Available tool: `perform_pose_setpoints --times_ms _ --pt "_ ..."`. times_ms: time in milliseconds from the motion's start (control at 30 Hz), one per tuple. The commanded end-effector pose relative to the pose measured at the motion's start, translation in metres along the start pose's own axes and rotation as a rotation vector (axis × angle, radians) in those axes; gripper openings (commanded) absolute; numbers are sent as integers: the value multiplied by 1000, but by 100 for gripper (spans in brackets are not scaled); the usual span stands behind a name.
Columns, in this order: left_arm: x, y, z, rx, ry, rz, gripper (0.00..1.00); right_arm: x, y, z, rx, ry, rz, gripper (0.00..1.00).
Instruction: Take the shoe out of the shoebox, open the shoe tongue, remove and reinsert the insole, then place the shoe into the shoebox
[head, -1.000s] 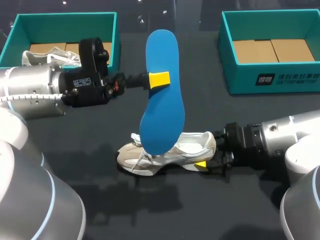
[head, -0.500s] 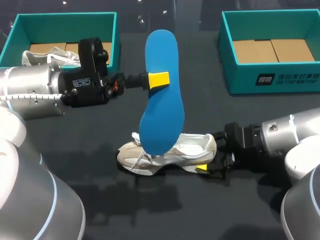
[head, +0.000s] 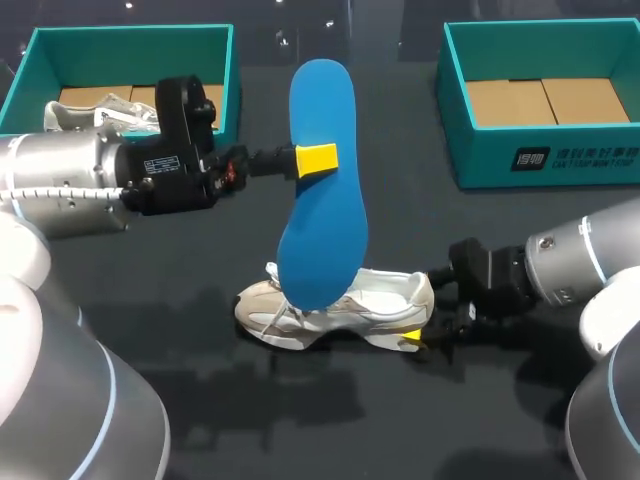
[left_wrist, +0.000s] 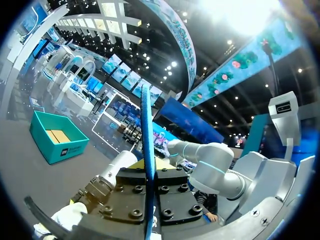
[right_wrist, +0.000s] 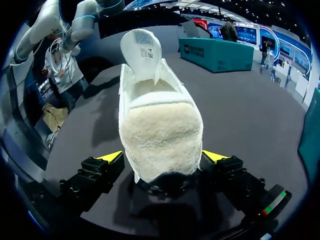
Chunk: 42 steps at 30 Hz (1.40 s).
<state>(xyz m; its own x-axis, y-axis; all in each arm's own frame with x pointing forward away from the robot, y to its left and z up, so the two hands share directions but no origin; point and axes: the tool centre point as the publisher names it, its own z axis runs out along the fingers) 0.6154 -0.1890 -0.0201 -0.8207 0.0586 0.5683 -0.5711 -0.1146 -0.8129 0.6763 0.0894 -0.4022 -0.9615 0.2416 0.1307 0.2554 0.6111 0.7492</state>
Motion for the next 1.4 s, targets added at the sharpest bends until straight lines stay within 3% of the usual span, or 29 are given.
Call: perform_pose_setpoints --times_ms 33,100,200,733,867,1000,1400 --pt "-1 1 2 2 -1 0 0 6 6 -9 212 -17 28 100" --pt "-1 1 2 2 -1 0 0 6 9 -14 263 -40 23 100" --pt "-1 1 2 2 -1 0 0 8 16 -22 420 -35 21 100" --pt "-1 1 2 2 -1 0 0 11 17 -26 426 -60 22 100" --pt "-1 1 2 2 -1 0 0 18 26 -33 591 -94 105 100" --pt "-1 1 2 2 -1 0 0 22 31 -35 696 -99 136 100" --pt "-1 1 2 2 -1 0 0 19 40 -36 810 -125 84 100"
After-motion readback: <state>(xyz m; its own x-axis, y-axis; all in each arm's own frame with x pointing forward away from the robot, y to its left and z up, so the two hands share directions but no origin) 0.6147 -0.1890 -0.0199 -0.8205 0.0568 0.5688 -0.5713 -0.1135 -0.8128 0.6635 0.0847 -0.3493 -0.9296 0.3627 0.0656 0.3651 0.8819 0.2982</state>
